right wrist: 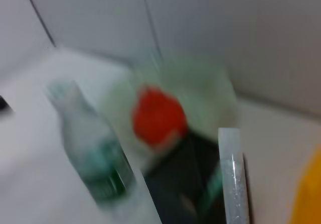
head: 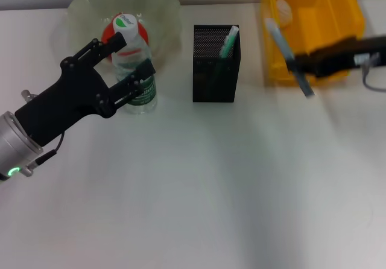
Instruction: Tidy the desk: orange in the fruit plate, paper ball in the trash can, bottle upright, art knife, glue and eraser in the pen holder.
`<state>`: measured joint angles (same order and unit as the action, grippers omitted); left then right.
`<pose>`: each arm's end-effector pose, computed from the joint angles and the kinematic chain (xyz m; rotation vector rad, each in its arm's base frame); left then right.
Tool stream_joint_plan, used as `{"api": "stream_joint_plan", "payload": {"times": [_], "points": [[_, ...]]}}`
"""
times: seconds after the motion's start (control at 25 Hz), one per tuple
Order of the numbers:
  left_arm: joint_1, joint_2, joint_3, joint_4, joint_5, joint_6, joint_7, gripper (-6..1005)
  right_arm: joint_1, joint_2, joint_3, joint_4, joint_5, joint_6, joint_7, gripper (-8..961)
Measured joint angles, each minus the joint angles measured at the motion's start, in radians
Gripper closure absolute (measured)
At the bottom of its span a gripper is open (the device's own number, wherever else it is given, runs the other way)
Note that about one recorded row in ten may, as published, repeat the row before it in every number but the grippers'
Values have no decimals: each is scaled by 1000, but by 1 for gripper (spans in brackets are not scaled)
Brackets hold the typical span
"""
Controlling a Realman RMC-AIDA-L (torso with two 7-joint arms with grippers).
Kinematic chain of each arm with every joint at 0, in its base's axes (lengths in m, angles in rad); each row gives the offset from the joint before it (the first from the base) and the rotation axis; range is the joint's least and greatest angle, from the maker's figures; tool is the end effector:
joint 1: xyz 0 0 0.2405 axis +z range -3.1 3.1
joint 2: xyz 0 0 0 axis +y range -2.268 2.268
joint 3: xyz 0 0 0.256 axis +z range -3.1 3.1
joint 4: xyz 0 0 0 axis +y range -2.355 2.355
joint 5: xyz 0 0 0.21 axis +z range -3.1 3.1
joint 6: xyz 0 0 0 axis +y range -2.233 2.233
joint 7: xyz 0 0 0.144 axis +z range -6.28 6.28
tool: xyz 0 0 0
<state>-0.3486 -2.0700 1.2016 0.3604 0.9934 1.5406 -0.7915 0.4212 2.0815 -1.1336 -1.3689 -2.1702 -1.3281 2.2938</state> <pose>-0.2651 0.2906 -0.0163 -2.2441 -0.3552 -1.1915 0.1971 0.3641 0.0451 -2.4952 0.9165 0.2652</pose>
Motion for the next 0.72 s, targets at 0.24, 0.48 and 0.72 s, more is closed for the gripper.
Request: {"api": "stream_joint_plan", "payload": {"times": [0.24,0.48,0.72], "points": [[-2,1,-4,0,-1,2,0,249,32,2,2,178,304,140,-301,812],[-1,1,-4,0,-1,4,0,249,132,4,-37,591,806,247,-913,810],[7,1,-4,0,-1,5,3,249,187,5,-37,807,1021,248,-1191,807]]}}
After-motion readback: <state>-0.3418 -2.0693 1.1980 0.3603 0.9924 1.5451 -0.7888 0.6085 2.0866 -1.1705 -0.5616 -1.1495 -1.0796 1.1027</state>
